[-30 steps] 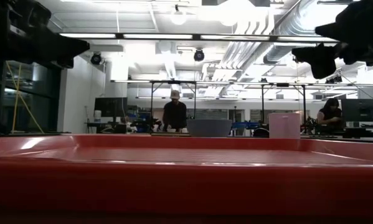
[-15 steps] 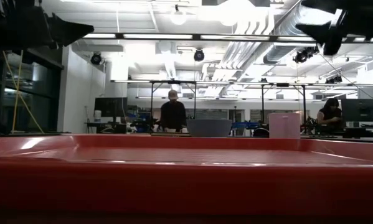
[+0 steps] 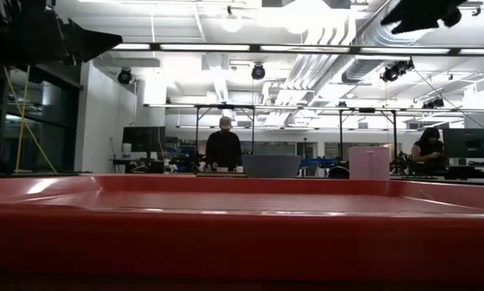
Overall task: Set up tray
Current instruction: Put the purple mug on the red tray
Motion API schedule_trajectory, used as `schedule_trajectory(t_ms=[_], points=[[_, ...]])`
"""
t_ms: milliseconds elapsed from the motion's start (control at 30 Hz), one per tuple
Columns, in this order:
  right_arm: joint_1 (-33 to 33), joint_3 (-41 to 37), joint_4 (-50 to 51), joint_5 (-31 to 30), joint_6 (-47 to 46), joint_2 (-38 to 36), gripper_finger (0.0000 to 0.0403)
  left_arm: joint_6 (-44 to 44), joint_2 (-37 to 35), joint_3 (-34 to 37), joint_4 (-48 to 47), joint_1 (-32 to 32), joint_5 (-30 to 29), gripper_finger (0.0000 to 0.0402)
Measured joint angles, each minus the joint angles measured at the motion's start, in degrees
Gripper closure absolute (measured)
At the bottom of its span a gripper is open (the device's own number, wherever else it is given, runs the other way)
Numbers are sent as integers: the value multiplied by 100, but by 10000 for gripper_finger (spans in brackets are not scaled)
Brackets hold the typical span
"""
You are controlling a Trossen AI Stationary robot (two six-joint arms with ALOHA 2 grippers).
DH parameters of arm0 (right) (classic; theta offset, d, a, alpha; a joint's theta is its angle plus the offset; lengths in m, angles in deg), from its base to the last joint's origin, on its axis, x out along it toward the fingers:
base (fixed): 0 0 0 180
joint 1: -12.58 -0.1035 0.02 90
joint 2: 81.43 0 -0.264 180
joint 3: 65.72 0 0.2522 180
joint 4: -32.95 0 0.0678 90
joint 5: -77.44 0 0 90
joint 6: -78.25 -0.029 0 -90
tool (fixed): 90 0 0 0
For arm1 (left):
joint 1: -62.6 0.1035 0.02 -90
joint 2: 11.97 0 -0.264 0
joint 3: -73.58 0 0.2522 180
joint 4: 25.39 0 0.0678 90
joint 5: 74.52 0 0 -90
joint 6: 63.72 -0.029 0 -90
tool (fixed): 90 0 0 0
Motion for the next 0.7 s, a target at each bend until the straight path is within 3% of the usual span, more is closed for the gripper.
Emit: schedule_trajectory(t_ms=[67,133,200,400,600,700], points=[[7,399,798,-384,-717,477,105,94,0,0,-30,2,2,323],[62,715,1413,-369,-1564,945,105,127,0,0,-50,1,2,323],[124,945,1494,-52,-2308,1317,105,189,0,0,-76,2,4,323],[179,1053,1371,352,-2911,2073,105,276,0,0,-184,0,57,323],[179,1053,2508,245,-5479,2612,105,311,0,-2,-232,1,71,323],[179,1051,2682,346,-5903,2801,105,429,0,-2,-237,0,70,323]])
